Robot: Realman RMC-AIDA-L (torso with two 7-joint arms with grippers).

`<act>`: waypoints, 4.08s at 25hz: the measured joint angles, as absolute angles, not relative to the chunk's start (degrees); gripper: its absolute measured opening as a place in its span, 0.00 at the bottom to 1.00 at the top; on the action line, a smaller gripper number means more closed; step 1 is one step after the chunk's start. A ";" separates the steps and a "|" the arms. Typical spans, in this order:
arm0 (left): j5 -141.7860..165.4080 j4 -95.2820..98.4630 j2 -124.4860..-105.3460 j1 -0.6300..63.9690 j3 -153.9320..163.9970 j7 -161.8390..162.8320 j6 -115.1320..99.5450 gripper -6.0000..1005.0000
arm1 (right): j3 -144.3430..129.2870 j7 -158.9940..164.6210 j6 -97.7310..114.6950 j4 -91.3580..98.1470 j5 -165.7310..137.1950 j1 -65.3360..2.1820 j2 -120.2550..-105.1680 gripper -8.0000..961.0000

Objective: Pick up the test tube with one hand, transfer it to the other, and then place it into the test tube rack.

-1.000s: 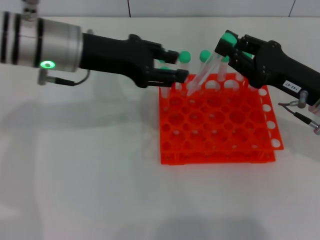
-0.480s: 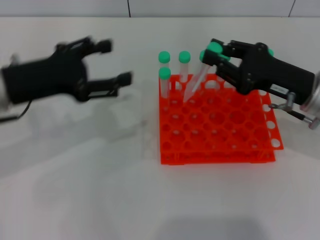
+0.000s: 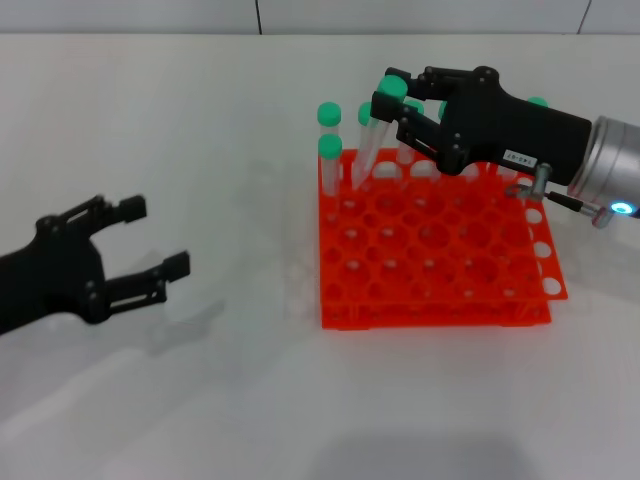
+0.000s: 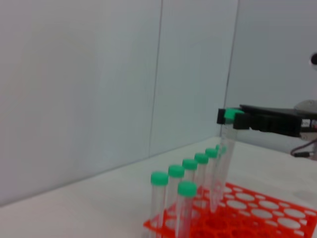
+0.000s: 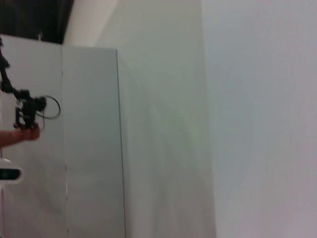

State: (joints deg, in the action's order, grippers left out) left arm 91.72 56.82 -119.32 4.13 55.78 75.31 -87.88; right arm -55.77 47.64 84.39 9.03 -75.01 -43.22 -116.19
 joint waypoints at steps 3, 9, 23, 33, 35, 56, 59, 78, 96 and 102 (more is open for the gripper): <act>91.75 56.48 -119.37 2.37 55.74 74.33 -87.58 0.89 | -56.85 47.13 81.85 9.00 -74.96 -43.57 -116.19 0.27; 91.71 53.38 -119.31 2.40 55.63 73.13 -86.93 0.89 | -57.88 46.97 79.06 8.93 -74.70 -43.83 -116.19 0.27; 92.21 52.47 -119.35 4.39 55.63 73.37 -86.52 0.89 | -60.11 46.65 76.57 7.47 -72.52 -44.69 -116.18 0.27; 92.49 52.22 -119.35 4.44 55.65 72.92 -85.75 0.89 | -61.91 47.49 73.60 5.34 -72.81 -47.06 -116.18 0.27; 92.66 51.70 -119.35 4.48 55.72 72.49 -85.43 0.89 | -62.65 47.68 72.83 5.33 -72.80 -47.42 -116.19 0.27; 92.68 49.55 -119.16 6.52 55.64 70.93 -84.83 0.89 | -64.24 47.53 69.50 4.80 -72.45 -47.10 -116.19 0.27; 92.68 49.55 -119.16 6.66 55.67 70.92 -84.40 0.89 | -64.23 47.20 69.40 4.75 -72.43 -47.09 -116.18 0.27; 92.63 49.57 -119.14 6.77 55.74 70.84 -84.40 0.89 | -65.73 51.41 70.93 8.60 -73.03 -46.22 -116.14 0.48; 97.04 49.56 -114.33 11.03 55.64 74.37 -92.39 0.89 | -73.86 69.36 84.21 38.04 -82.00 -26.01 -109.39 0.78; 99.09 49.42 -111.27 14.54 55.01 76.48 -98.50 0.89 | -72.25 70.23 86.47 37.12 -87.25 -25.82 -108.67 0.92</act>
State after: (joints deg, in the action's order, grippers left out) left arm 99.10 49.42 -111.27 14.54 55.01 76.48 -98.50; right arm -72.25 70.23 86.47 37.12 -87.25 -25.82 -108.67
